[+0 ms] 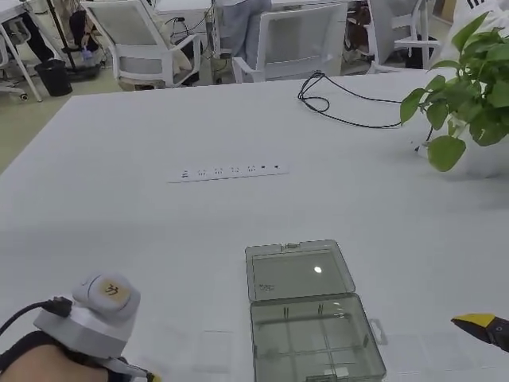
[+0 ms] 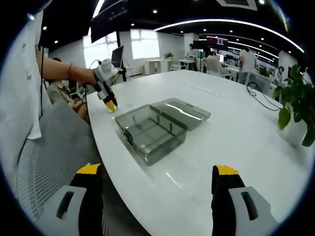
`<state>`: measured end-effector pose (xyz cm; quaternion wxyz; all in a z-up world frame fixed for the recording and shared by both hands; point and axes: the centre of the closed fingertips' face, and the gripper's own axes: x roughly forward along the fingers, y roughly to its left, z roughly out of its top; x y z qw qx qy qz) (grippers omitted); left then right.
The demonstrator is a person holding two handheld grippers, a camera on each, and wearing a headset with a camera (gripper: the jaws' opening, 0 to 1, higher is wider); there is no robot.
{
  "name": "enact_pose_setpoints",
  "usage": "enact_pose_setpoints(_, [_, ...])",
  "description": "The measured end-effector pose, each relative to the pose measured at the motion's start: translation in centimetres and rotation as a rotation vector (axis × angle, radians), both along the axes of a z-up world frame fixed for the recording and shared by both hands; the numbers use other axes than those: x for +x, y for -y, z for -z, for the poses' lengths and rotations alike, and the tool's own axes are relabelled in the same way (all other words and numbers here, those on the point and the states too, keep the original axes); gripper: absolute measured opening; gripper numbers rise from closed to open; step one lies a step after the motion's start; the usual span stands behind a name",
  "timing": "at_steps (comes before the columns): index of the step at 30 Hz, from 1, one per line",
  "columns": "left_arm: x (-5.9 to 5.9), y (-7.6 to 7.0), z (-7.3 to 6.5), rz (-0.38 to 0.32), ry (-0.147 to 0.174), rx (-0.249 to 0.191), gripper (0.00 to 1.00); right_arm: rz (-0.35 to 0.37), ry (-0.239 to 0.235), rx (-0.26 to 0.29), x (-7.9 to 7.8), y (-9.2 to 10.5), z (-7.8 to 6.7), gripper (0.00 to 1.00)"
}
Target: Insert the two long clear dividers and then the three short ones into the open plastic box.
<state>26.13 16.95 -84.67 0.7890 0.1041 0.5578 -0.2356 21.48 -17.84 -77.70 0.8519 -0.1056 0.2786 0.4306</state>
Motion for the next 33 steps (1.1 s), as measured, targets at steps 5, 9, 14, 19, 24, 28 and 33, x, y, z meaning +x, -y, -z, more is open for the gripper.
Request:
enact_pose_setpoints(5, [-0.2,0.7,-0.4,-0.058,0.003,-0.083,0.30,-0.005,0.001,-0.002,0.0,-0.2,-0.3,0.91])
enact_pose_setpoints(9, [-0.2,0.9,-1.1,-0.095,0.010,-0.130,0.30,-0.004,-0.006,-0.005,0.1,-0.2,-0.4,0.89])
enact_pose_setpoints(14, [-0.2,1.5,-2.5,-0.132,0.035,-0.200,0.30,-0.001,0.005,0.006,0.5,-0.7,-1.4,0.87])
enact_pose_setpoints(19, [-0.1,2.8,-4.1,-0.148,0.073,-0.283,0.30,0.008,0.001,0.049,0.8,-1.5,-2.9,0.81])
enact_pose_setpoints(24, [0.0,4.1,-5.5,-0.168,0.101,-0.359,0.30,0.047,0.000,0.102,1.7,-2.3,-4.7,0.77])
enact_pose_setpoints(28, [-0.2,5.5,-6.8,-0.170,0.119,-0.423,0.30,0.065,-0.007,0.134,2.2,-3.3,-6.1,0.73])
enact_pose_setpoints(33, [-0.6,7.8,-8.3,-0.172,0.136,-0.511,0.30,0.085,-0.030,0.158,2.5,-4.9,-7.3,0.61])
